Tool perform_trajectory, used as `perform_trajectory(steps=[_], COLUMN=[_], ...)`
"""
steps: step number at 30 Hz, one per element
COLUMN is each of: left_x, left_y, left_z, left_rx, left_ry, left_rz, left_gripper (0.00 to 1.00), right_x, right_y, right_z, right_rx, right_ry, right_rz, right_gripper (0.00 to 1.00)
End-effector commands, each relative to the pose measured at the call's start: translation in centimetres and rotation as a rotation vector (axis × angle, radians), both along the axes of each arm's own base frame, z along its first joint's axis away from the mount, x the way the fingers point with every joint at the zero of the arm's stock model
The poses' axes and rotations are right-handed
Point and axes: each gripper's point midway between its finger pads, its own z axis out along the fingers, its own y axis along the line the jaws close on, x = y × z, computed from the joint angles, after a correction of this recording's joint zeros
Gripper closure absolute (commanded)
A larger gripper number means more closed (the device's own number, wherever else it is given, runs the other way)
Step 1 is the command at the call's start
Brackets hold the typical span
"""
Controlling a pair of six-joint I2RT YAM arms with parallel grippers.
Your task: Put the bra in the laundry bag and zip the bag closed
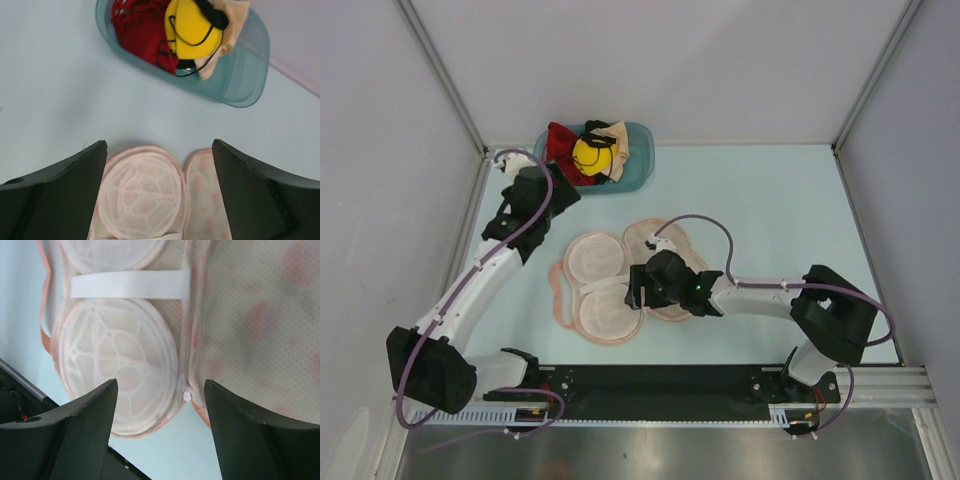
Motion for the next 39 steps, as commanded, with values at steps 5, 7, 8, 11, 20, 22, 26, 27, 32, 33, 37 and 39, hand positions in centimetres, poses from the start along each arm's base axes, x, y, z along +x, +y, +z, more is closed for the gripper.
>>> perform_trajectory(steps=[5,7,8,11,20,22,26,27,32,33,37,39], left_x=[10.2,13.3,15.4,20.3,24.6,25.0,25.8,25.9,27.1,27.4,27.9,28.1], left_y=[-3.3,-4.3,-4.2,-4.3,-2.9,-3.3,-1.9,-2.2,-2.3,-2.1,-2.0,-2.0], left_z=[1.4,2.9,0.0,0.0,-4.5,-5.8,-6.8,-7.1,-8.2,-8.1,-8.0,-8.2], left_rx=[-0.036,-0.083,-0.121,-0.184,-0.32,-0.362,-0.432,-0.443,-0.465,-0.464,-0.451,-0.457], left_ry=[-0.057,-0.089,-0.037,-0.078,-0.107,-0.1,-0.135,-0.132,-0.134,-0.134,-0.15,-0.146], left_rz=[-0.356,-0.424,-0.433,-0.484,-0.529,-0.544,-0.537,-0.545,-0.556,-0.552,-0.546,-0.548], left_gripper=[0.22,0.26,0.28,0.28,0.29,0.29,0.29,0.29,0.33,0.34,0.32,0.32], right_x=[2.7,3.4,3.3,3.8,4.9,4.9,4.5,4.5,4.2,4.1,4.1,4.1], right_y=[-3.5,-5.1,-5.9,-8.1,-10.8,-10.9,-10.7,-10.8,-11.0,-11.0,-11.4,-11.4], right_z=[4.7,5.3,4.8,4.9,4.6,4.3,4.2,4.3,4.4,4.4,4.3,4.4], right_rx=[0.016,0.017,0.002,-0.002,0.087,0.085,0.096,0.1,0.107,0.106,0.1,0.102], right_ry=[-0.129,-0.148,-0.144,-0.154,-0.144,-0.138,-0.127,-0.129,-0.133,-0.134,-0.135,-0.138], right_rz=[-0.005,-0.026,-0.028,-0.048,-0.076,-0.072,-0.059,-0.061,-0.06,-0.059,-0.067,-0.069], right_gripper=[0.24,0.24,0.24,0.24,0.24,0.23,0.24,0.24,0.23,0.23,0.23,0.23])
